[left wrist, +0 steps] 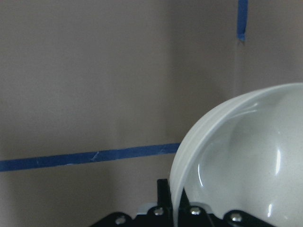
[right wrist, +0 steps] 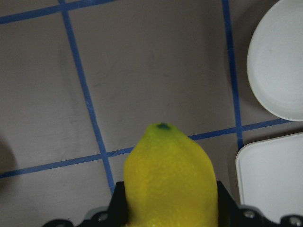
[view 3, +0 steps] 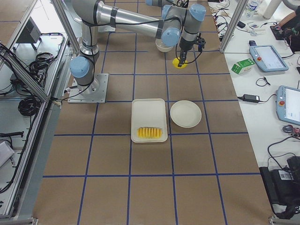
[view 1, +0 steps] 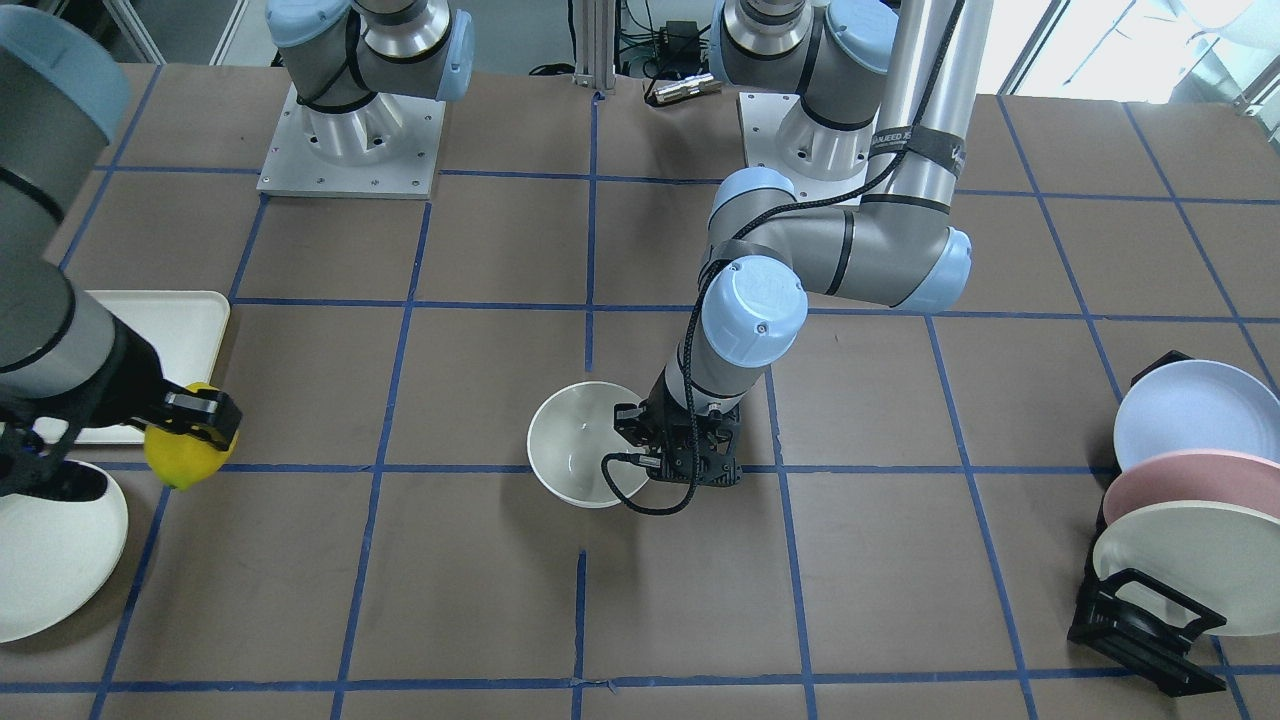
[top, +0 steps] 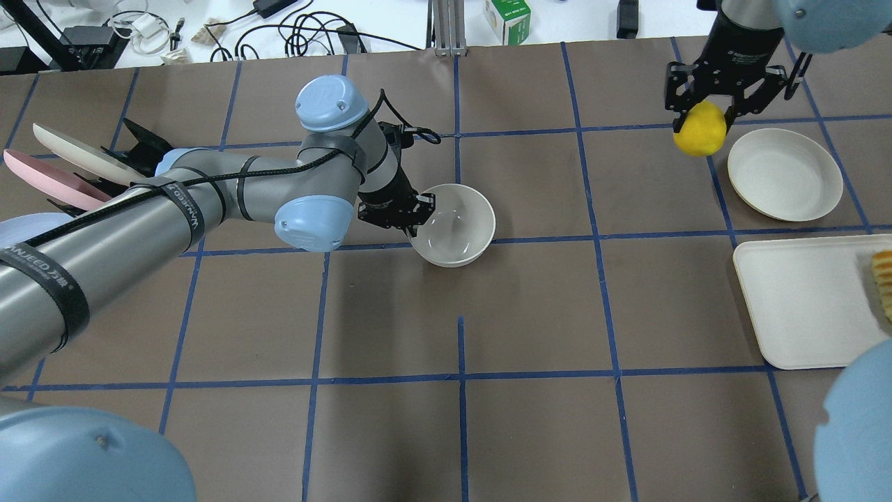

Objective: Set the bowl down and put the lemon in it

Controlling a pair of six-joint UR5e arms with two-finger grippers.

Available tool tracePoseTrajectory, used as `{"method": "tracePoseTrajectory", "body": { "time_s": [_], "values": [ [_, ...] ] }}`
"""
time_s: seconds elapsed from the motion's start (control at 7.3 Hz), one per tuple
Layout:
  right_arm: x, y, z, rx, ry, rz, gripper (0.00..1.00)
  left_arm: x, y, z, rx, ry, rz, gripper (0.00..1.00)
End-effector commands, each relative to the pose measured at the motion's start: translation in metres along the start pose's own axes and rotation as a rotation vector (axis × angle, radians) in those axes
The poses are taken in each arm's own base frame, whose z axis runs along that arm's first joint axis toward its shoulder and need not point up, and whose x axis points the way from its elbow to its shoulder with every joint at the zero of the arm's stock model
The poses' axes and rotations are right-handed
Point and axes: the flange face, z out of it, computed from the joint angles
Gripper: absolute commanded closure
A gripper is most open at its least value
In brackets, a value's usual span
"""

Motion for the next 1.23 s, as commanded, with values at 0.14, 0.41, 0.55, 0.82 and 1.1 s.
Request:
{"method": "tracePoseTrajectory", "body": {
  "time_s": [0.14,0.41,0.55,0.82,1.1],
  "values": [
    [-0.096,0.036,-0.001,0.006,-0.007,-0.029,1.0,0.001,-0.012,-0.011,0.089,0.01,0.014,0.0],
    [-0.136,0.051,0.001,-0.008,-0.068,-0.009,1.0,-0.018,-0.022,-0.043,0.095,-0.034,-0.003,0.0],
    [-0.15,0.055,0.006,-0.008,-0.078,-0.023,1.0,-0.035,-0.022,-0.069,0.067,-0.078,0.039,0.0],
    [-0.186,0.065,0.022,-0.02,-0.067,-0.077,1.0,-0.062,0.001,-0.134,-0.004,-0.146,0.087,0.0],
    [-0.237,0.07,0.048,0.017,-0.091,-0.033,1.0,-0.093,0.026,-0.234,-0.067,-0.175,0.113,0.0]
  ]
}}
